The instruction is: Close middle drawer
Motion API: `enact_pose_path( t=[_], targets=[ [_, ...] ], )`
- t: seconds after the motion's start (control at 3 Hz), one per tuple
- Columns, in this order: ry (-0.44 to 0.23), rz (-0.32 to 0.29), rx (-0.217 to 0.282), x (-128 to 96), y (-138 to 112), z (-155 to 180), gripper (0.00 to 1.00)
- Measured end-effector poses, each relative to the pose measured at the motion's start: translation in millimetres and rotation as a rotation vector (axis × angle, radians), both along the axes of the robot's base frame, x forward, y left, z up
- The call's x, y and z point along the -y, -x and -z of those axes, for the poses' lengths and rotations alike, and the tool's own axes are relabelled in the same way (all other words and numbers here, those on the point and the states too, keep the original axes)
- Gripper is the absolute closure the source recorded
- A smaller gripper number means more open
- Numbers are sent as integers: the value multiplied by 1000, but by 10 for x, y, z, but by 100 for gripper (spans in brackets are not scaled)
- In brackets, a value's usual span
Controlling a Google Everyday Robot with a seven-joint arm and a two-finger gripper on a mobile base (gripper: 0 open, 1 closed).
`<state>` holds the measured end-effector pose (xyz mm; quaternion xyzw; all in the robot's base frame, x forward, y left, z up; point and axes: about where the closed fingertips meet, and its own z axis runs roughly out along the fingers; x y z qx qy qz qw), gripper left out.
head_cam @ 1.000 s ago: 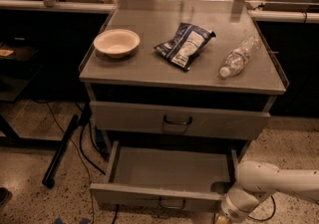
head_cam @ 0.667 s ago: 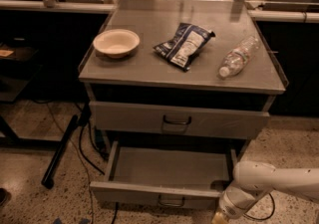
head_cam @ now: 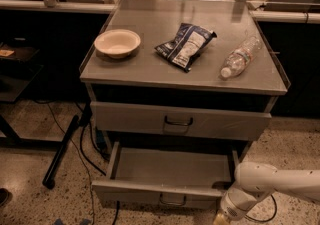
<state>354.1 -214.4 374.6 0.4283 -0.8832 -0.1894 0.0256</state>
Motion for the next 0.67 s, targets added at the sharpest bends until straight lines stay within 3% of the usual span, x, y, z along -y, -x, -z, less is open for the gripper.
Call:
enact_pose_path(
  t=[0.67],
  targets=[
    [0,0,0,0,1,0,12]
  ],
)
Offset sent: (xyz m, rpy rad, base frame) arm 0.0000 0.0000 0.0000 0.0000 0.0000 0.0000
